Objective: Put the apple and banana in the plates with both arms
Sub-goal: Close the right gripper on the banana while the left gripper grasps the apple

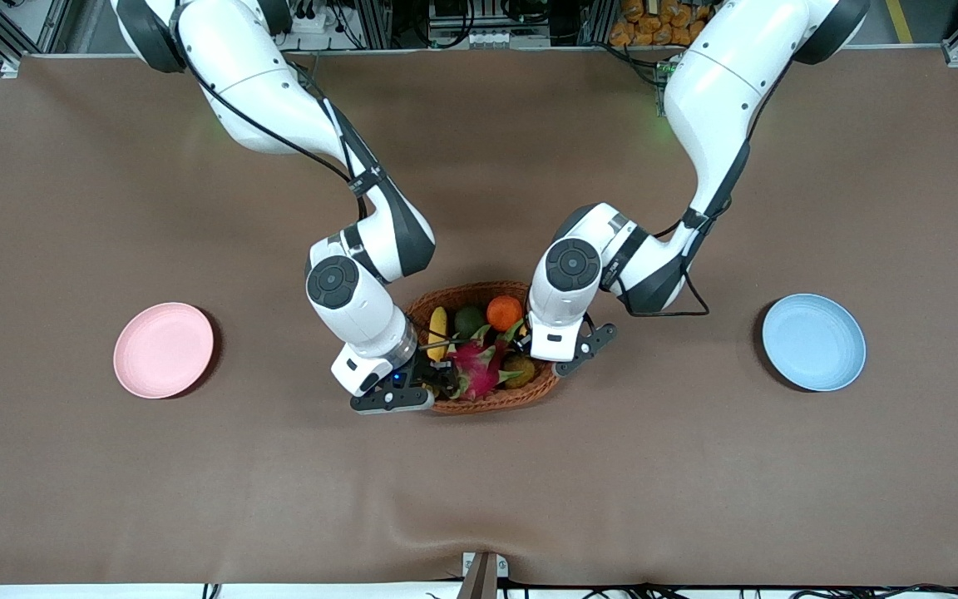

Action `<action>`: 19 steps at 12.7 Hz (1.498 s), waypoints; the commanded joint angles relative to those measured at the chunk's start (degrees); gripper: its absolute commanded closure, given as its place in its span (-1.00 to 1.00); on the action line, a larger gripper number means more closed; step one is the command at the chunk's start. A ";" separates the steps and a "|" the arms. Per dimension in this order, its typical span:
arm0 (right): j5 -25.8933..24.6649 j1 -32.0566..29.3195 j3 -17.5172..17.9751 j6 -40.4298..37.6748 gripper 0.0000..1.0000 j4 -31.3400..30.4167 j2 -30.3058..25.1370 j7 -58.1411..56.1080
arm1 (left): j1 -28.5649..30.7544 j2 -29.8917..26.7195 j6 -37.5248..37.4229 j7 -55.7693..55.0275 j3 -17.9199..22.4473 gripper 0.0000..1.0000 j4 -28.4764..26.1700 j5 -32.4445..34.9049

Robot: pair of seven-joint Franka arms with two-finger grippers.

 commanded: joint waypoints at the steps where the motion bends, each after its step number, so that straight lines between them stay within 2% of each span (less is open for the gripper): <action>1: 0.52 0.53 -0.64 -1.16 -0.29 1.48 0.89 0.68 | -0.96 0.28 -0.96 -1.42 0.41 1.00 0.99 1.52; 4: 0.52 -0.17 -0.64 -1.69 -0.29 1.40 0.89 0.68 | -0.96 -1.11 -3.85 -1.16 0.49 1.00 1.52 1.52; 8: 0.60 -0.35 -0.64 -2.22 -0.24 1.05 0.89 0.77 | 0.45 -7.17 -9.73 1.55 0.41 1.00 1.70 1.52; 15: 1.13 -0.70 -0.64 -3.98 -0.21 0.69 0.89 3.76 | 11.24 -17.28 -19.85 20.86 -0.38 1.00 1.79 -1.72; 19: 1.04 -0.62 -0.64 -3.98 0.04 0.61 0.89 3.85 | 16.87 -19.40 -22.58 31.51 -0.38 1.00 1.79 -2.17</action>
